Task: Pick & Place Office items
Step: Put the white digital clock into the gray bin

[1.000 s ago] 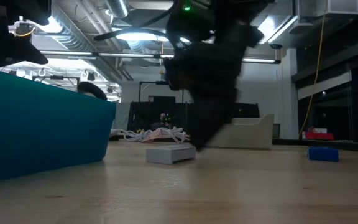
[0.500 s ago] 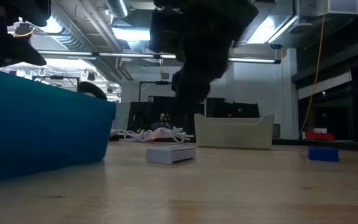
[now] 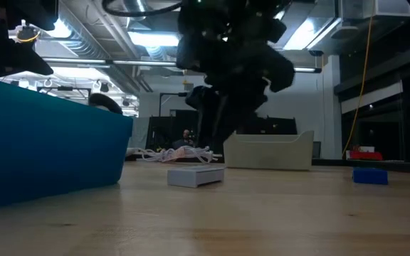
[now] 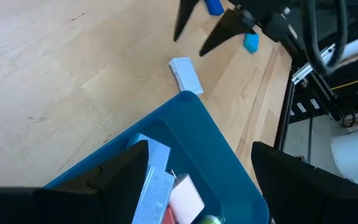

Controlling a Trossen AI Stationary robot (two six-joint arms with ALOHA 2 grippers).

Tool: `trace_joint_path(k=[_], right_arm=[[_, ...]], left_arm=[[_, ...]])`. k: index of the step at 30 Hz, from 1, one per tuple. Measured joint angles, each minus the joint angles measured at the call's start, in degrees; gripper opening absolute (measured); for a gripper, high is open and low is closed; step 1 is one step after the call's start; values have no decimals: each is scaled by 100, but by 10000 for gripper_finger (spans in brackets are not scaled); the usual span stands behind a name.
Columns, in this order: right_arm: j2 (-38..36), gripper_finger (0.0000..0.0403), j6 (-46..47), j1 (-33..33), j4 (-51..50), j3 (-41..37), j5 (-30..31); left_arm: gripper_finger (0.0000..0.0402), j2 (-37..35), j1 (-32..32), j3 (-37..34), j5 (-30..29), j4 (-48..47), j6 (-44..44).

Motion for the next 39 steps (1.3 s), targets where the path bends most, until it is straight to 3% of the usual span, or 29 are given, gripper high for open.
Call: trace_joint_path(k=[14, 20, 26, 39], right_arm=[[327, 220, -865, 54, 123, 93, -50], [837, 220, -1172, 163, 81, 818, -29], [1431, 220, -1259, 175, -747, 1758, -228], [1347, 220, -1153, 59, -1763, 2544, -92]], left_arm=[[281, 4, 2, 0, 124, -289, -167], [281, 4, -2, 0, 238, -320, -167], [281, 4, -2, 0, 274, -334, -167], [281, 4, -2, 0, 349, -339, -75]])
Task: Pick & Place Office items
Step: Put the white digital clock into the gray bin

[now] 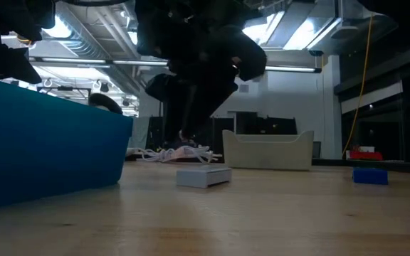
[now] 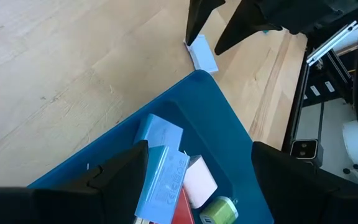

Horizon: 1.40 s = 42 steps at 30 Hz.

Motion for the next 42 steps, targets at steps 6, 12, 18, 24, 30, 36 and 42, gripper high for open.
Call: trace_joint_path(k=[6, 12, 18, 24, 30, 36, 42], right_arm=[[-3, 220, 2, 20, -363, 62, -46], [-3, 220, -60, 255, -361, -426, -50], [-65, 220, -138, 489, 43, -884, 98], [-79, 219, -151, 478, 391, -915, 173], [-24, 219, -153, 303, 686, -916, 124], [75, 219, -146, 124, 944, -914, -120], [153, 219, 49, 33, 1161, -914, -419]], left_arm=[[281, 0, 0, 0, 8, 4, -35], [281, 0, 0, 0, 11, -12, 4], [281, 0, 0, 0, 56, -142, 17], [281, 0, 0, 0, 49, -141, 9], [281, 0, 0, 0, 15, -129, -94], [281, 0, 0, 0, -2, -129, -96], [281, 0, 2, 0, -48, -129, -109]])
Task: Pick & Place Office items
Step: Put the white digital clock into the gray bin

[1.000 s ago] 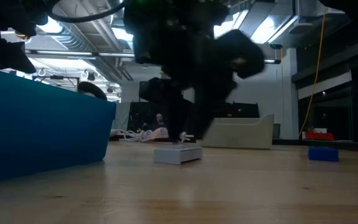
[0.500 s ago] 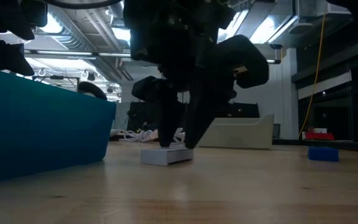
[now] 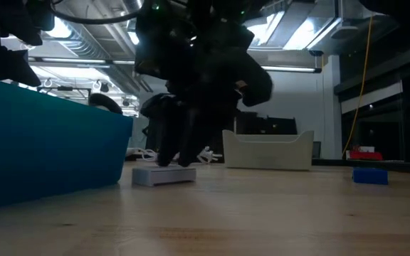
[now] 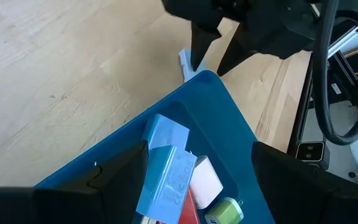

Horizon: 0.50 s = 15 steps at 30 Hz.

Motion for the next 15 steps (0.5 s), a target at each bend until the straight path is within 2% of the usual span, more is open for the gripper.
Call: trace_joint_path(k=[15], right_arm=[[-45, 219, 364, -32, 113, 5, -130]], left_arm=[[281, 0, 0, 0, -5, 4, 2]])
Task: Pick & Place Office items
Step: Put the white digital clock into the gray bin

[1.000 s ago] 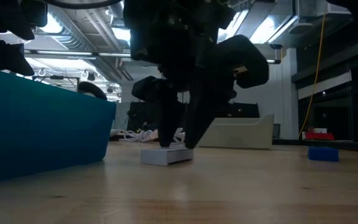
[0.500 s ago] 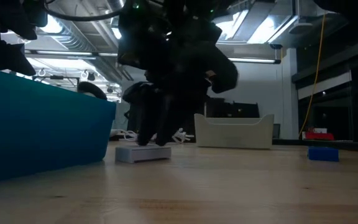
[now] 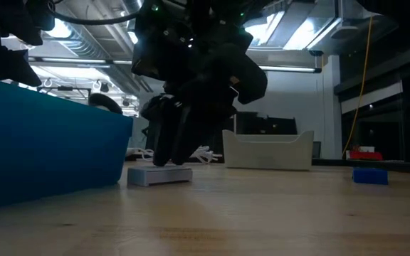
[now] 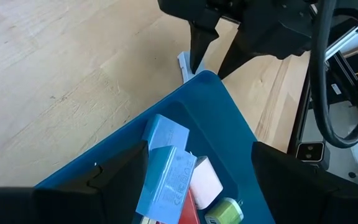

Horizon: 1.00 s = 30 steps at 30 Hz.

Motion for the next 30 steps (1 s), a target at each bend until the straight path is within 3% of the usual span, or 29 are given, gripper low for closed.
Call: trace_joint_path(k=[9, 30], right_arm=[[-315, 220, 175, -3, -373, 437, 152], [112, 219, -413, 1, -329, 445, 140]], left_arm=[[281, 0, 0, 0, -105, 7, 17], [281, 0, 0, 0, -96, 3, -41]])
